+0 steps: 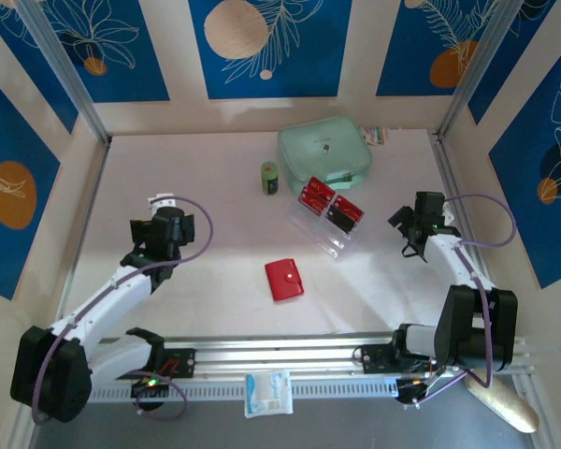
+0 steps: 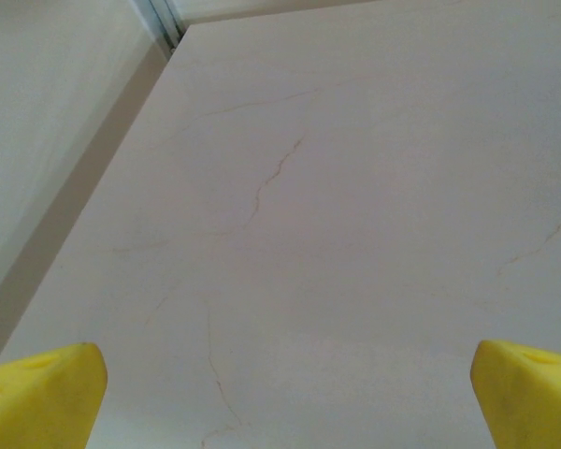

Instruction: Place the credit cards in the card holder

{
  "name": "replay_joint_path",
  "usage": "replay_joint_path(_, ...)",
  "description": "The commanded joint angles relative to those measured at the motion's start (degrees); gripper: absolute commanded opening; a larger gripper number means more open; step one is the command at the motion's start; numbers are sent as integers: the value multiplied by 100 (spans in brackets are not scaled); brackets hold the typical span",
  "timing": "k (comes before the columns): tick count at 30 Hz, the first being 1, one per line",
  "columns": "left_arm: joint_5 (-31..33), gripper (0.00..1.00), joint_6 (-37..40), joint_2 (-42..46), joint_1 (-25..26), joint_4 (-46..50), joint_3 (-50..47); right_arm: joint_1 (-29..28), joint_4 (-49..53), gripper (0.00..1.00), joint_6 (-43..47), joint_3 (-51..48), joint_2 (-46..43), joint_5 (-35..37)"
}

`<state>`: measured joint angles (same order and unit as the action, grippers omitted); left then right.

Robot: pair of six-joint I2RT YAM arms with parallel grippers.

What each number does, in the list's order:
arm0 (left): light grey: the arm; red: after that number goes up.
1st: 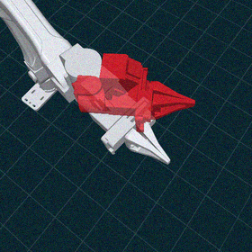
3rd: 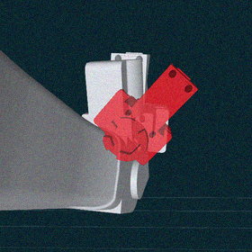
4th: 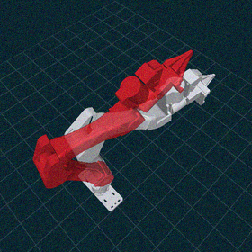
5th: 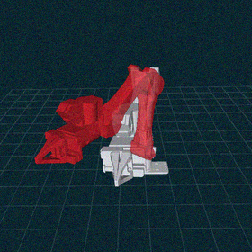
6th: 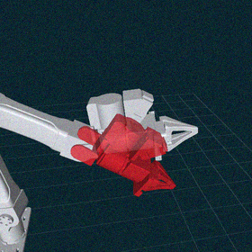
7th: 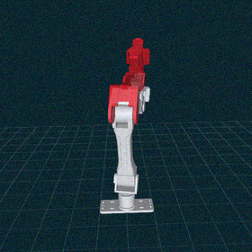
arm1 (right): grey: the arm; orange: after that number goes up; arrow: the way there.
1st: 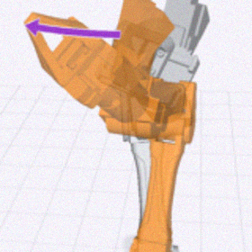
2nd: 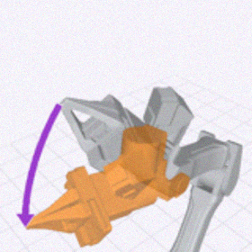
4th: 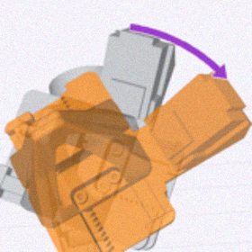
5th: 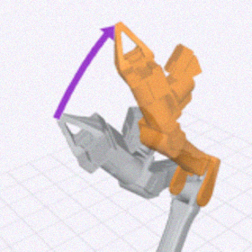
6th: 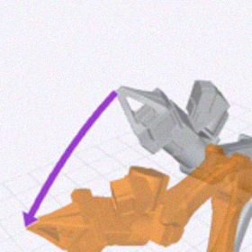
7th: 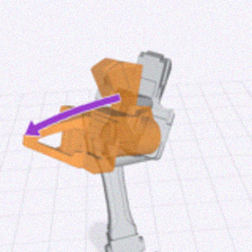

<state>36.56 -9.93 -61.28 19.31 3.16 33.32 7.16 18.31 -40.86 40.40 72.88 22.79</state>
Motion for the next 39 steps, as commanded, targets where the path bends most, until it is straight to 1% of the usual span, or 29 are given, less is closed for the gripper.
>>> replay_joint_path(1, -313, 100, 156, -235, -238, -575, -151, -151, -762, 99, 722, -191, -169, 23)
replay_joint_path(3, -376, 100, 260, -372, -302, -853, -228, -303, -1297, 99, 1139, -402, -279, 246)
replay_joint_path(5, -482, 100, 362, -514, -377, -1060, -211, -364, -1721, 99, 1490, -539, -294, 322)
replay_joint_path(8, -471, 100, 612, -791, -423, -1604, -281, -364, -2189, 99, 1759, -644, -178, 351)
replay_joint_path(10, -574, 100, 874, -971, -486, -2000, -348, -356, -2559, 99, 1860, -726, -81, 336)
replay_joint_path(16, -1273, 100, 1062, -1438, -857, -3119, -618, -380, -3790, 99, 2162, -972, 344, 132)
replay_joint_path(21, -1545, 100, 1098, -1973, -1077, -4078, -780, -391, -4667, 99, 2409, -1190, 681, -92)
replay_joint_path(23, -1611, 100, 1134, -2166, -1122, -4314, -782, -375, -4750, 99, 2459, -1194, 714, -287)
replay_joint_path(25, -1784, 100, 1172, -2353, -1165, -4719, -844, -367, -5271, 99, 2461, -1370, 827, -505)
replay_joint_path(26, -1871, 100, 1161, -2425, -1182, -4764, -860, -382, -5362, 99, 2534, -1423, 836, -568)
replay_joint_path(28, -2020, 100, 1218, -2604, -1206, -5193, -974, -415, -5405, 99, 2683, -1399, 872, -791)
replay_joint_path(30, -2155, 100, 1143, -2579, -1267, -5017, -934, -462, -5558, 99, 2821, -1443, 902, -991)
replay_joint_path(32, -2212, 100, 1136, -2583, -1292, -5000, -919, -606, -5898, 99, 3030, -1601, 960, -1037)
replay_joint_path(33, -2292, 100, 1164, -2597, -1298, -5050, -940, -704, -6313, 99, 3146, -1734, 1080, -1029)
replay_joint_path(35, -2480, 100, 1182, -2609, -1322, -5141, -980, -892, -7509, 99, 3334, -2086, 1510, -856)
replay_joint_path(36, -2590, 100, 1182, -2629, -1353, -5202, -1011, -962, -7511, 99, 3412, -2122, 1521, -809)
replay_joint_path(37, -2724, 100, 1199, -2684, -1368, -5347, -1095, -988, -6980, 99, 3455, -2006, 1366, -809)
replay_joint_path(39, -2822, 100, 1295, -2908, -1389, -5986, -1264, -992, -7001, 99, 3482, -1866, 1512, -842)
